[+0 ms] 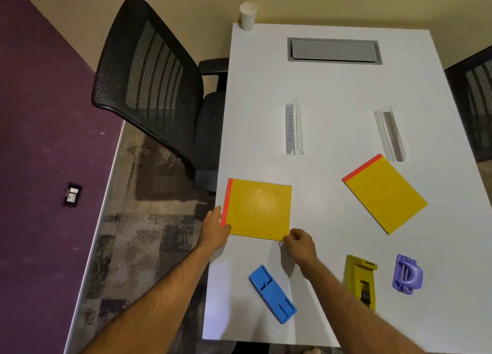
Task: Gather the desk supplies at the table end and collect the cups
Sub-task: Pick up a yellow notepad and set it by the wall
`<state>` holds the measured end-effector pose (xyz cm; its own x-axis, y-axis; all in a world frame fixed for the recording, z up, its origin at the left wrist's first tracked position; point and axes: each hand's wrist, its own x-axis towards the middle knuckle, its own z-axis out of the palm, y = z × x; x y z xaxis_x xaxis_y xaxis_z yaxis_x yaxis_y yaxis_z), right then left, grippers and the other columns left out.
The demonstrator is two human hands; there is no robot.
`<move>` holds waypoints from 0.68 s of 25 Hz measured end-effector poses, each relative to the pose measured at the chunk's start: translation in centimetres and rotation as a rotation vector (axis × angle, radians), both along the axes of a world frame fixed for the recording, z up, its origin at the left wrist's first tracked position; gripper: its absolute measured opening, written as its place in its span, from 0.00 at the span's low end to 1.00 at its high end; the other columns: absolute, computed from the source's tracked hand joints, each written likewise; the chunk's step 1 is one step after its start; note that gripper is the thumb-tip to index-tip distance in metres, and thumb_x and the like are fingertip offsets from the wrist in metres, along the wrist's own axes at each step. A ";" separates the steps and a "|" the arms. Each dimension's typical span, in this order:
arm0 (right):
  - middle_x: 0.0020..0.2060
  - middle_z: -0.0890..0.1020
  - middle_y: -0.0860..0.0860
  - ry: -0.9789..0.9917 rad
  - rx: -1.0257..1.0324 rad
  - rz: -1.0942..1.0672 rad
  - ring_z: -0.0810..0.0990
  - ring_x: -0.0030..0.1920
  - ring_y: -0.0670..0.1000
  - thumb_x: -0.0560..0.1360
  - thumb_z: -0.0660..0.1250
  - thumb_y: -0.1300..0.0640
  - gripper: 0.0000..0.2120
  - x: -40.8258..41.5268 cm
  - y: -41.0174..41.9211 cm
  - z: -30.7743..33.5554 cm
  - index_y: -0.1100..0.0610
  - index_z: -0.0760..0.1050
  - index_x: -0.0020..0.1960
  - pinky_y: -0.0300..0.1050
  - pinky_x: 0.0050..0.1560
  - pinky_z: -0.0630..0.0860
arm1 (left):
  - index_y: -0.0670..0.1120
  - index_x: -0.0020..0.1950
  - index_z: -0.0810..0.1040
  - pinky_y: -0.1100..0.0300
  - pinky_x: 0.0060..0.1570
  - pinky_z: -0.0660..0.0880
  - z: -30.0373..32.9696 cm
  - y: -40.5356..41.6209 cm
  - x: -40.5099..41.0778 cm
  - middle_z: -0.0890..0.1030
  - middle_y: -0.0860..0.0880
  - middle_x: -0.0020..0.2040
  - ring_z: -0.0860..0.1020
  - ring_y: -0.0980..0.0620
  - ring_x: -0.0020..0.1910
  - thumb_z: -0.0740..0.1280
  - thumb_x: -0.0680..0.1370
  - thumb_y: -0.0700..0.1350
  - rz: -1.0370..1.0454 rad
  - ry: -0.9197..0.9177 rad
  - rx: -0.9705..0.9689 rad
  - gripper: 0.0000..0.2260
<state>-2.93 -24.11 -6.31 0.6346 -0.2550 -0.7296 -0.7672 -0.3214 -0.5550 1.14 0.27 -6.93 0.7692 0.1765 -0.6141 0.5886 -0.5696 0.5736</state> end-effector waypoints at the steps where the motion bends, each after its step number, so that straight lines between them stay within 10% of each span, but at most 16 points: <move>1: 0.34 0.72 0.56 0.015 0.012 -0.010 0.70 0.36 0.53 0.73 0.66 0.60 0.07 0.0 0.0 -0.1 0.56 0.70 0.38 0.49 0.38 0.67 | 0.43 0.76 0.65 0.54 0.58 0.76 -0.2 0.1 0.1 0.73 0.44 0.68 0.75 0.42 0.66 0.68 0.80 0.38 0.028 0.014 -0.010 0.26; 6: 0.39 0.81 0.58 0.054 0.109 -0.075 0.77 0.38 0.54 0.76 0.65 0.64 0.06 -0.3 0.4 0.6 0.60 0.79 0.43 0.51 0.40 0.75 | 0.41 0.72 0.71 0.50 0.57 0.80 -1.3 0.3 0.0 0.78 0.41 0.64 0.78 0.46 0.56 0.67 0.77 0.34 0.106 0.079 -0.050 0.23; 17: 0.47 0.85 0.60 -0.128 0.275 -0.043 0.80 0.45 0.54 0.76 0.66 0.63 0.05 -1.6 0.0 4.8 0.58 0.81 0.46 0.50 0.47 0.78 | 0.42 0.78 0.62 0.51 0.62 0.73 0.4 -3.0 -4.3 0.65 0.41 0.73 0.71 0.40 0.68 0.67 0.80 0.41 0.072 0.082 0.071 0.27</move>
